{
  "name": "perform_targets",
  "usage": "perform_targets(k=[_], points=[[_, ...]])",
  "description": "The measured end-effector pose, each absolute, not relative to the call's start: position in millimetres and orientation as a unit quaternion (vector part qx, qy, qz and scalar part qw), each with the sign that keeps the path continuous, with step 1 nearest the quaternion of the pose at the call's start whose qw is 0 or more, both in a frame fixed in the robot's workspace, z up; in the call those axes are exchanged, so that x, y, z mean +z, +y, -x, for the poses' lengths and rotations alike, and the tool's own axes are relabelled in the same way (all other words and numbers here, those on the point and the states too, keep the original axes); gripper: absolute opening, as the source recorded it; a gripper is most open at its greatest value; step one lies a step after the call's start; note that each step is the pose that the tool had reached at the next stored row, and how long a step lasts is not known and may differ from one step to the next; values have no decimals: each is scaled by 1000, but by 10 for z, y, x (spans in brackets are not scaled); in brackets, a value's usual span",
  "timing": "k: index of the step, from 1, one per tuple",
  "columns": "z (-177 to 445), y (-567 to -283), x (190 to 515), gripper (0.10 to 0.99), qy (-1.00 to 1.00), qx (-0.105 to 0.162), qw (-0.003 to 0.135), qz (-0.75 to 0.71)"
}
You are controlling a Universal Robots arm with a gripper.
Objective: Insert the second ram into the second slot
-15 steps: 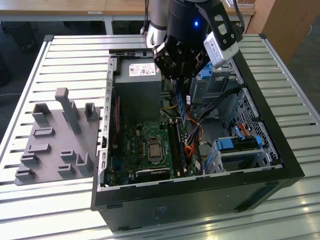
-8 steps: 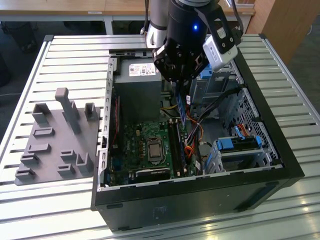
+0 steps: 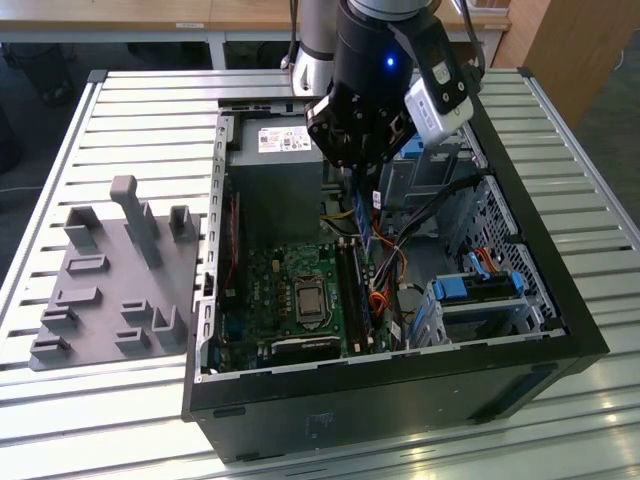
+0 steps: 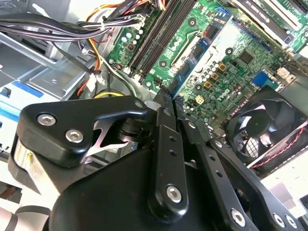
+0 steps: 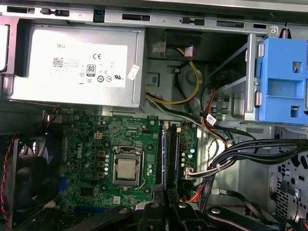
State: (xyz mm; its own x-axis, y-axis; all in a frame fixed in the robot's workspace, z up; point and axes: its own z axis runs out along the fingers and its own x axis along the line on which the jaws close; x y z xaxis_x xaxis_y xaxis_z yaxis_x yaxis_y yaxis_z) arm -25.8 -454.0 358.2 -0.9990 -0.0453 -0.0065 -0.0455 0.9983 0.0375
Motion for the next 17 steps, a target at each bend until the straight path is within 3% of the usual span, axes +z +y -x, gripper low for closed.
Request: perform_targets(k=[17], points=[[257, -4561, 3501, 137, 1000, 19, 3, 23]])
